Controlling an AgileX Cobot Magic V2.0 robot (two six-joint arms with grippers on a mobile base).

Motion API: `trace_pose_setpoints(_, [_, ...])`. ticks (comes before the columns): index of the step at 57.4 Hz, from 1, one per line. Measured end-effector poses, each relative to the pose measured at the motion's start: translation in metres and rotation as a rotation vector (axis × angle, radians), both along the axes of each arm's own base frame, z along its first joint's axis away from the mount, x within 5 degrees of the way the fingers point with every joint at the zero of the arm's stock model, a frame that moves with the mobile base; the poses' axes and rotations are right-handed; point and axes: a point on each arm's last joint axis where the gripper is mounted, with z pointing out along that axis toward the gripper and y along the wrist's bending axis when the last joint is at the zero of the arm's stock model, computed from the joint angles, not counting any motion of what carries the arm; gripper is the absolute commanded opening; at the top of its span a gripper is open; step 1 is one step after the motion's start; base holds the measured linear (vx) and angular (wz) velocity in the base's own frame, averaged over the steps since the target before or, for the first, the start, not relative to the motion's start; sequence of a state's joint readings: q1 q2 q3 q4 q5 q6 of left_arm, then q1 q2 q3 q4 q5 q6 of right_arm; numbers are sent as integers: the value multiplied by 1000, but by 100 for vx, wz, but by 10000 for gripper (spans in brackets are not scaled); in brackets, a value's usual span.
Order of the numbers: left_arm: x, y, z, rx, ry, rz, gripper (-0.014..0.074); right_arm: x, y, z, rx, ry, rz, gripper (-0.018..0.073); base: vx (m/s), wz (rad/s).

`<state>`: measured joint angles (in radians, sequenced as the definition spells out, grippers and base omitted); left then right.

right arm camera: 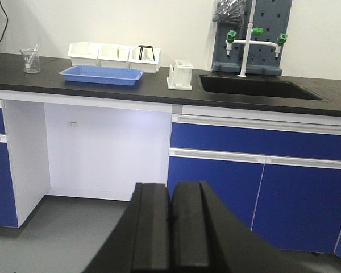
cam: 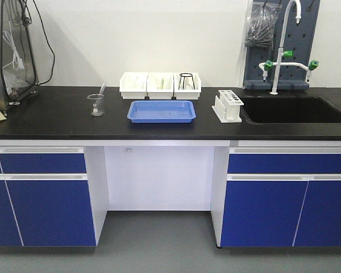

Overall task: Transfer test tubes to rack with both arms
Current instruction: 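Drive the base forward up to the bench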

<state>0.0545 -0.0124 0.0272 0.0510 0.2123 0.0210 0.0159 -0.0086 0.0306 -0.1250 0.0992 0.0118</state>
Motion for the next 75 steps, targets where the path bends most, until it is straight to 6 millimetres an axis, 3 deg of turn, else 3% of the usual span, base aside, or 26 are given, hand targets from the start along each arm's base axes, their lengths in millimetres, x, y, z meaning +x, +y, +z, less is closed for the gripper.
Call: trace_pose_setpoints(75, [0, 0, 0, 0, 1, 0, -4, 0, 0, 0, 0, 0, 0, -9, 2, -1])
